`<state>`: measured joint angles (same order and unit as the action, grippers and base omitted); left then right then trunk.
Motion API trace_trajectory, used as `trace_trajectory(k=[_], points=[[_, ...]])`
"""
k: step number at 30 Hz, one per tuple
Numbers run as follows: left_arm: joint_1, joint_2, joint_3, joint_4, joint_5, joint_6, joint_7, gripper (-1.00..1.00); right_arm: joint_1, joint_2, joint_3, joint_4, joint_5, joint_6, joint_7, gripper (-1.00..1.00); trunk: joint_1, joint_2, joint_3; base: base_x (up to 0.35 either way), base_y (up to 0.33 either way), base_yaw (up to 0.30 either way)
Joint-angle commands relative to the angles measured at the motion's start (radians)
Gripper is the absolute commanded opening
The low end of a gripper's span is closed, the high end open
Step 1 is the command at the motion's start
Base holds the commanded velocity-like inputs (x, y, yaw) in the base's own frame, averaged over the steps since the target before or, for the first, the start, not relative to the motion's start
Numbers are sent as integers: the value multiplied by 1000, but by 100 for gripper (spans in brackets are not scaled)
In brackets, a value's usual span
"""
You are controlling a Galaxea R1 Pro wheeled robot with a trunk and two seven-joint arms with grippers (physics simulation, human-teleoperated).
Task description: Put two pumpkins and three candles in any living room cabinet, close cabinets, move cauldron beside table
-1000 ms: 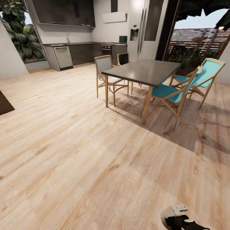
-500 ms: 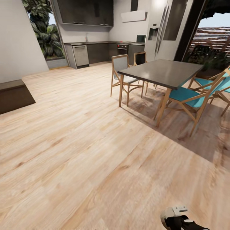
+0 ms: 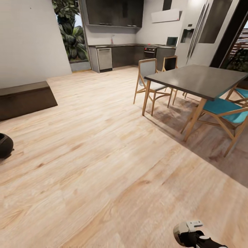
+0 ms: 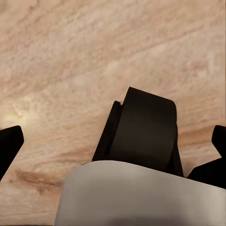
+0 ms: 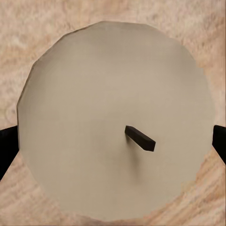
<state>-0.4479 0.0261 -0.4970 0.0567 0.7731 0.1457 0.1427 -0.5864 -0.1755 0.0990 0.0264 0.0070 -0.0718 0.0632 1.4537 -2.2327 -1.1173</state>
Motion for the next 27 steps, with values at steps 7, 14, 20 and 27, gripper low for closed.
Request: trace_trajectory(k=[7, 14, 20, 27], points=[[0, 0, 0, 0, 0, 0, 0, 100, -5, 3, 0, -2, 1, -22, -2, -100, 0, 0, -1, 0, 0, 270], [0, 0, 0, 0, 0, 0, 0, 100, -10, 3, 2, 17, -5, 10, 1, -100, 0, 0, -4, 0, 0, 267], [0, 0, 0, 0, 0, 0, 0, 100, -6, 4, 4, 42, -2, 16, 0, -100, 0, 0, -6, 0, 0, 245], [0, 0, 0, 0, 0, 0, 0, 100, 10, 4, 3, 38, 1, 15, 0, -100, 0, 0, -9, 0, 0, 242]])
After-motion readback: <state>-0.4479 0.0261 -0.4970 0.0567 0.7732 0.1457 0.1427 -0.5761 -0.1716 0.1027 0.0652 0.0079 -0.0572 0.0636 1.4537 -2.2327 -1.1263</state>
